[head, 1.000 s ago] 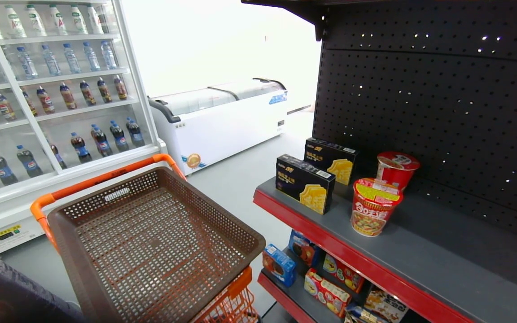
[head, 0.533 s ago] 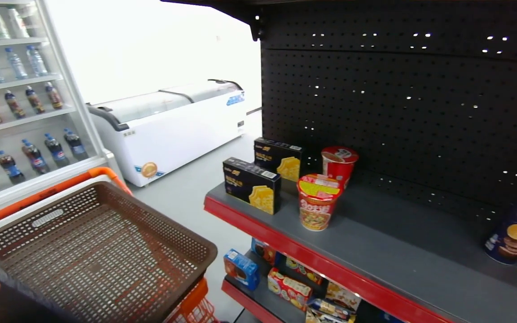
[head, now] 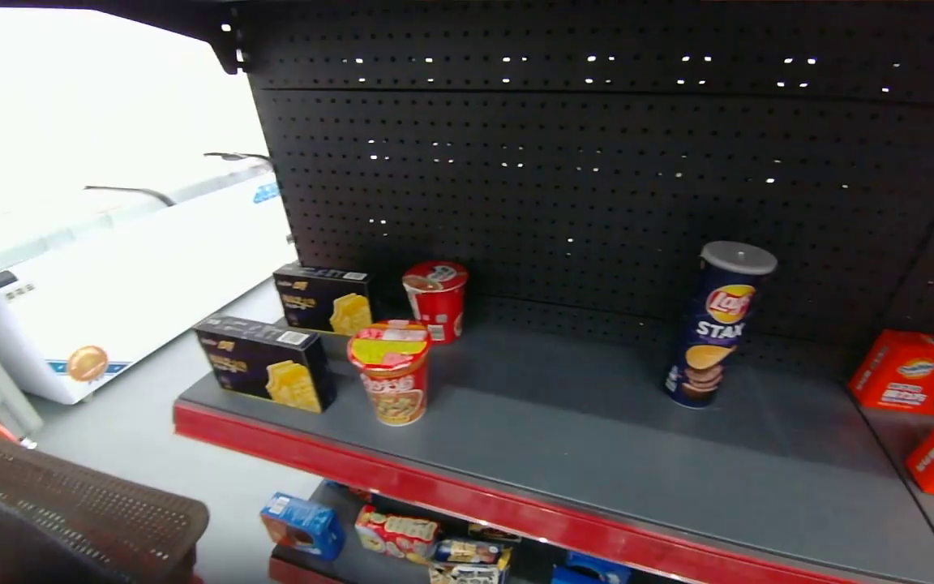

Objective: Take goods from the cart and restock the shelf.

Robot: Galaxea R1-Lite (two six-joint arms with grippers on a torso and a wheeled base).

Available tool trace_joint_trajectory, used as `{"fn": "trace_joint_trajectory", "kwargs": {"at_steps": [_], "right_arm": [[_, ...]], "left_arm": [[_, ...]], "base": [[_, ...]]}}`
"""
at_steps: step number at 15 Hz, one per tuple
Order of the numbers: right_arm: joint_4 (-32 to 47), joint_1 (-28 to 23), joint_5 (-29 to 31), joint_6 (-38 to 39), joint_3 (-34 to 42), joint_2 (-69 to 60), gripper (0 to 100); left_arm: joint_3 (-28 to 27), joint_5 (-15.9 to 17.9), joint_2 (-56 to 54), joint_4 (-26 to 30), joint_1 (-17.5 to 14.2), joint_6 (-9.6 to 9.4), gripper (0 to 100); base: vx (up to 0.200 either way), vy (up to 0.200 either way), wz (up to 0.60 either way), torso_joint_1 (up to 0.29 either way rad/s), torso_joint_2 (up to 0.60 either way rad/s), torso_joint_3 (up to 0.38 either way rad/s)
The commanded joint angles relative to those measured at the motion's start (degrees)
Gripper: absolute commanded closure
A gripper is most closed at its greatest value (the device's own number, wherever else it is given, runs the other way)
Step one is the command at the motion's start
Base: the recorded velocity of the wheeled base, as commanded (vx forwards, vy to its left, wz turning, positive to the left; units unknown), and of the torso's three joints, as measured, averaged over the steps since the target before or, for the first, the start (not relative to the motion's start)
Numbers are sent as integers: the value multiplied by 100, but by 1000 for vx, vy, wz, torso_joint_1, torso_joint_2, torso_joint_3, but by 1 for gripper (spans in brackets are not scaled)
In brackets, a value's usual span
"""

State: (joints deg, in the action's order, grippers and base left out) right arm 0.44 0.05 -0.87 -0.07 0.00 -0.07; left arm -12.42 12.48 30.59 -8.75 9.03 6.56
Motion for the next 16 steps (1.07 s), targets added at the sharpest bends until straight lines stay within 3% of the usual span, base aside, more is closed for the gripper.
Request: {"fn": "trace_joint_trajectory", "kwargs": {"at_steps": [1,4,10,14,15,16], "right_arm": [[0,4,-1,-1,0,7,0],[0,4,-1,-1,0,7,0],[0,4,-1,-1,0,7,0],[0,4,43,7,0,7,0],[0,4,-45,-19,-9,7,0],[79,57,-617,-116,-519,69,0]], "left_arm": [[38,-9,-35,-4,2,21,100],[47,-79,-114,-4,2,30,100],[29,-62,-475,-4,11,30,100],[82,-387,-897,172,-7,21,100],[-41,-405,-1064,445,-7,30,100],[-401,-440,-1072,664,-33,12,100]], "base": [[0,0,-600,7,2,2],[0,0,-600,2,4,4],[0,0,0,0,0,0],[0,0,0,0,0,0],[0,0,0,0,0,0],[0,0,0,0,0,0]]}}
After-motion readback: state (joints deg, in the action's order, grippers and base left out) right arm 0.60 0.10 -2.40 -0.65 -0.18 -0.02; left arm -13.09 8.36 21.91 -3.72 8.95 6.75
